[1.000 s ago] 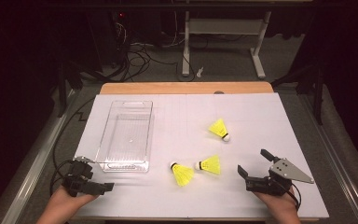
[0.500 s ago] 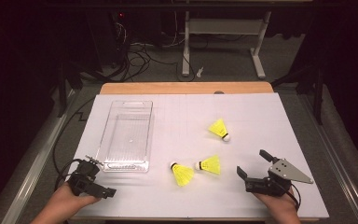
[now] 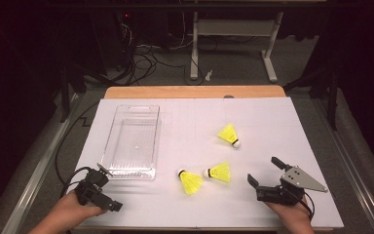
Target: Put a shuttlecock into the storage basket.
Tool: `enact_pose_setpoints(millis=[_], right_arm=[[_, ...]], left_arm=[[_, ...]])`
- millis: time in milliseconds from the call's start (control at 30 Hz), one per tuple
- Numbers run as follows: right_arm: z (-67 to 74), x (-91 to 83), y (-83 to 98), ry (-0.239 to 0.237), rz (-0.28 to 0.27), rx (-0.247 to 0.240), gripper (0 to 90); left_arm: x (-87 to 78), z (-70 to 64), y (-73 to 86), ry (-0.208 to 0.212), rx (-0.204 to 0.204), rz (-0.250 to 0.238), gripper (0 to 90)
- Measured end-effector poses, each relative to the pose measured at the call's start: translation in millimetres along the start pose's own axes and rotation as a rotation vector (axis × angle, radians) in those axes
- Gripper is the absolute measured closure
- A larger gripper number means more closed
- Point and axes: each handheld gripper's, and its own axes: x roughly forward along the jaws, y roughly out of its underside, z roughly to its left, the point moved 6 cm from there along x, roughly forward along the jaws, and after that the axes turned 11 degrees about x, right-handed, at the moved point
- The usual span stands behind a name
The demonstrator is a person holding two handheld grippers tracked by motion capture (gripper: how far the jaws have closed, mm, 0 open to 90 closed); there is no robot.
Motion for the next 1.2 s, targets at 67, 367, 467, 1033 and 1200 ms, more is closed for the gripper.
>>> enact_pose_setpoints(millis=[67,367,467,1033,1200], right_arm=[[0.4,0.1,-0.1,0.0,0.001,0.0,0.2],[1.6,0.3,0.7,-0.002,0.006,-0.005,0.2],[1.2,-0.2,0.5,-0.002,0.004,-0.003,0.2],[3.3,0.3,1.1,-0.009,0.01,-0.006,0.2],[3.0,0.0,0.9,-0.011,0.009,-0.003,0.2]], left_arm=[[0.2,-1.2,1.9,-0.002,0.013,0.022,0.7],[1.1,-9.4,5.4,0.014,0.027,0.075,0.7],[0.8,-11.5,6.2,0.019,0.031,0.086,0.7],[1.1,-31.8,7.5,0.049,0.069,0.12,0.7],[3.1,-49.6,6.7,0.066,0.1,0.135,0.7]])
